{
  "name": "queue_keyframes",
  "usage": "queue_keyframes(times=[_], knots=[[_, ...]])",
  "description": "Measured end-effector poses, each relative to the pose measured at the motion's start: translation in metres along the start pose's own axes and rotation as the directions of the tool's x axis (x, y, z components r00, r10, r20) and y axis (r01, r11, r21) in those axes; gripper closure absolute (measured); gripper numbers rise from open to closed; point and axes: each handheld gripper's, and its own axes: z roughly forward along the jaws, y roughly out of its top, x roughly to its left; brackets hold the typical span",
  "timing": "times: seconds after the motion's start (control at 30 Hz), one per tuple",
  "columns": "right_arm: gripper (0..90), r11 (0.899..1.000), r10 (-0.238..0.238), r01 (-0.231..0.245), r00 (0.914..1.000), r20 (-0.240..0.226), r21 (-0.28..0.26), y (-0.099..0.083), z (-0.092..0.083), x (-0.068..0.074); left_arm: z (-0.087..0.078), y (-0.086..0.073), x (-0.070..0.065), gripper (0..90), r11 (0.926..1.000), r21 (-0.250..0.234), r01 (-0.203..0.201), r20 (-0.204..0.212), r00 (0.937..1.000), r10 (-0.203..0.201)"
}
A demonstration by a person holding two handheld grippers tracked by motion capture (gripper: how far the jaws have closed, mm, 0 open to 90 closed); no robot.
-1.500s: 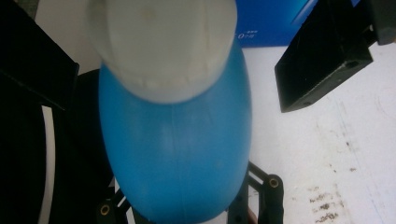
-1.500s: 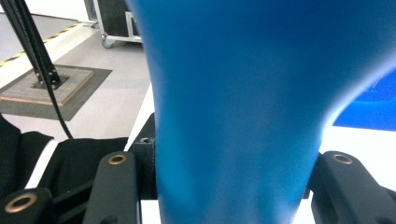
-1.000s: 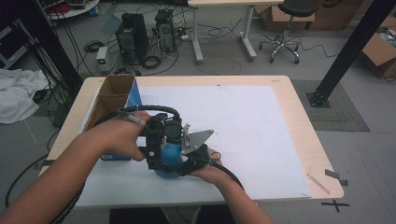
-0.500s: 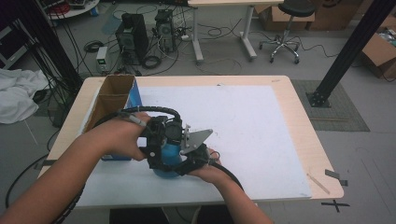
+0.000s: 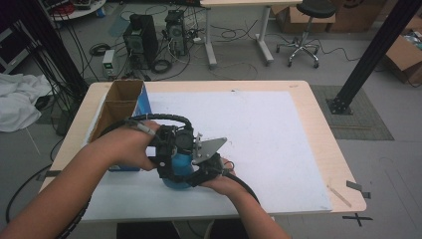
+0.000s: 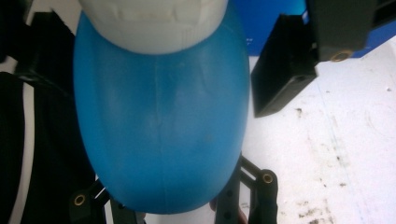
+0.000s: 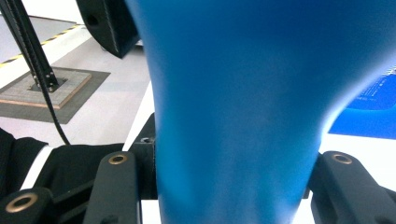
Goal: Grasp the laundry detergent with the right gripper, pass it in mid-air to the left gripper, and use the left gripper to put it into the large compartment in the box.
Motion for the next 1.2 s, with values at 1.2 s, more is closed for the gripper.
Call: queue_keyframes(times=[1.2], knots=[[46.2,1.0,0.015,-0.015,0.9999,-0.002,0.012,-0.0003,0.0031,0.0016,0.0034,0.0028,-0.0031,38.3,0.9996,0.029,-0.004,-0.007,1.0,0.004]])
